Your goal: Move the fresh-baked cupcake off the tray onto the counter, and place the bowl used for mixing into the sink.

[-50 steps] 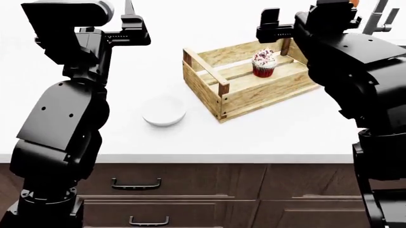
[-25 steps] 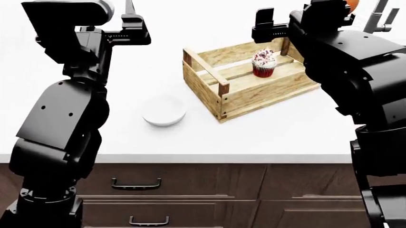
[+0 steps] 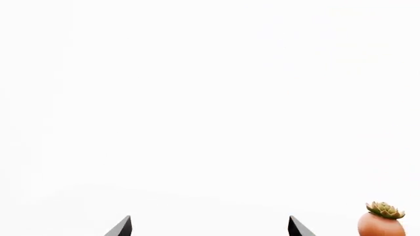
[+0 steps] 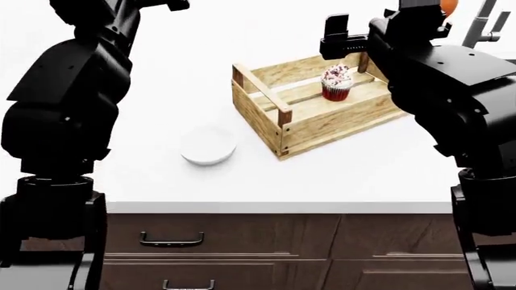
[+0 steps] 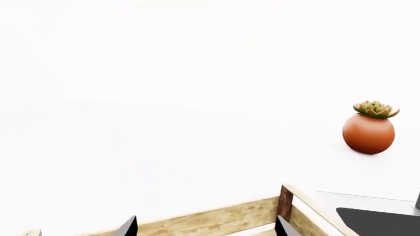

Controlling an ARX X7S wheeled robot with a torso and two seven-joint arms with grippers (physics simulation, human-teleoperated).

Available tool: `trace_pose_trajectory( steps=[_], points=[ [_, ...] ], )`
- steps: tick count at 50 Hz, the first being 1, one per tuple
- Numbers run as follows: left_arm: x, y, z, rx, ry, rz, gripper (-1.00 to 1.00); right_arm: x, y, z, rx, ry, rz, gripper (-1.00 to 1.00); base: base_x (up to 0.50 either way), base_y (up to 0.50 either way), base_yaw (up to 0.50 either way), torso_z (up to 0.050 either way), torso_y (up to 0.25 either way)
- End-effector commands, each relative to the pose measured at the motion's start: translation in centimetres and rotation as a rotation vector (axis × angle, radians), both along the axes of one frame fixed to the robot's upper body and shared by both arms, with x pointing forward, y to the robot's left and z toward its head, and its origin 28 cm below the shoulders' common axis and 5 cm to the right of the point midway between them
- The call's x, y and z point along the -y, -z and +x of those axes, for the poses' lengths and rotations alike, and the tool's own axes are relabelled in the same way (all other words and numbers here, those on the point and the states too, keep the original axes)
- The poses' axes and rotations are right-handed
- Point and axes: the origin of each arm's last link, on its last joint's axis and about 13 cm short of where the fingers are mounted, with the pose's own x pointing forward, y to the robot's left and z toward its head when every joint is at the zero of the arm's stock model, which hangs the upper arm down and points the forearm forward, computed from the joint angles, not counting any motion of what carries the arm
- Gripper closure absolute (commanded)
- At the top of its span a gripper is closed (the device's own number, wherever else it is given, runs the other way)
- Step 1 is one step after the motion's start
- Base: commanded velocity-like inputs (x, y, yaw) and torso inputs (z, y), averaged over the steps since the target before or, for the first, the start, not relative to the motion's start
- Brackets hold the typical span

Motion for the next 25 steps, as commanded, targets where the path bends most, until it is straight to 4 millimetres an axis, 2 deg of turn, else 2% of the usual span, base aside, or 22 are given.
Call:
trace_pose_trajectory(
  steps=[1,8,10,25],
  points=[
    [0.12,-0.78,0.47,0.004,0.026,-0.015,-1.0,0.1,0.43,0.46,-0.002,-0.009,0.005,-1.0,0.12,0.0,0.0,0.0,0.0],
    [0.29,-1.03,0.51,0.013,0.028,-0.012,-1.0,0.26,0.83,1.12,-0.004,-0.007,0.01,-1.0,0.13,0.0,0.0,0.0,0.0],
    [0.33,-1.11,0.62,0.015,0.029,-0.013,-1.0,0.18,0.69,0.51,-0.005,-0.007,0.009,-1.0,0.13,0.0,0.0,0.0,0.0],
    [0.46,-0.99,0.64,0.03,0.042,-0.014,-1.0,0.19,0.82,0.78,-0.006,-0.003,0.012,-1.0,0.13,0.0,0.0,0.0,0.0]
  ],
)
